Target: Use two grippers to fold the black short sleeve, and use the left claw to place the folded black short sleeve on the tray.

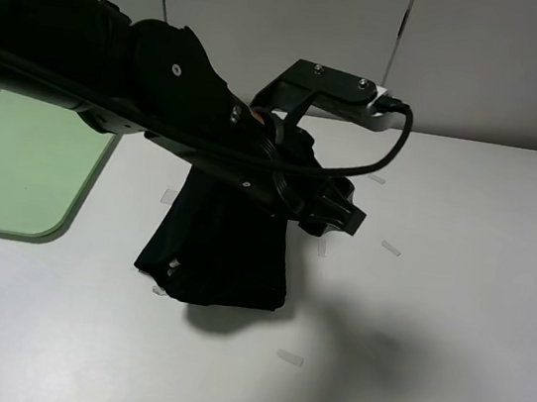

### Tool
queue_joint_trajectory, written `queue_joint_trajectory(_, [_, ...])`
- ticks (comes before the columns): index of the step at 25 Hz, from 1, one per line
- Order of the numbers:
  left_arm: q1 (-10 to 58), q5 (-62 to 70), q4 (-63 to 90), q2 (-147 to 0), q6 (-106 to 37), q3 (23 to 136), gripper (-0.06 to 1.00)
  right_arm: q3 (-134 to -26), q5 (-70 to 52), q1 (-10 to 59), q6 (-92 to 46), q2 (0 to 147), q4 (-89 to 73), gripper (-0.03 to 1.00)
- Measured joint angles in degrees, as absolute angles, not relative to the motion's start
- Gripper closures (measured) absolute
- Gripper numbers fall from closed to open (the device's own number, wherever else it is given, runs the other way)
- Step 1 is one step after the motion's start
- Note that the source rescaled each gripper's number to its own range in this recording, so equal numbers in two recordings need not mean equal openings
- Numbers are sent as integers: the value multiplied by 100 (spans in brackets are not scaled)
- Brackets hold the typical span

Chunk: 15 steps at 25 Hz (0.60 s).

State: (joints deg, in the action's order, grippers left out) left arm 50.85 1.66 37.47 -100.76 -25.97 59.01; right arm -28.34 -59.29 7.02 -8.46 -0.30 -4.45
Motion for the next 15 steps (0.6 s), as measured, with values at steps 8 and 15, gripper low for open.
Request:
queue_joint_trajectory(8, [5289,-437,3747,-10317,-2598,5901,35,-2834,-5929,702,-846,-30,-445,-3])
queue_joint_trajectory(15, [5276,-1277,2945,-9545,-2598,5901,35,-2834,-5929,702,-846,-30,-449,-3])
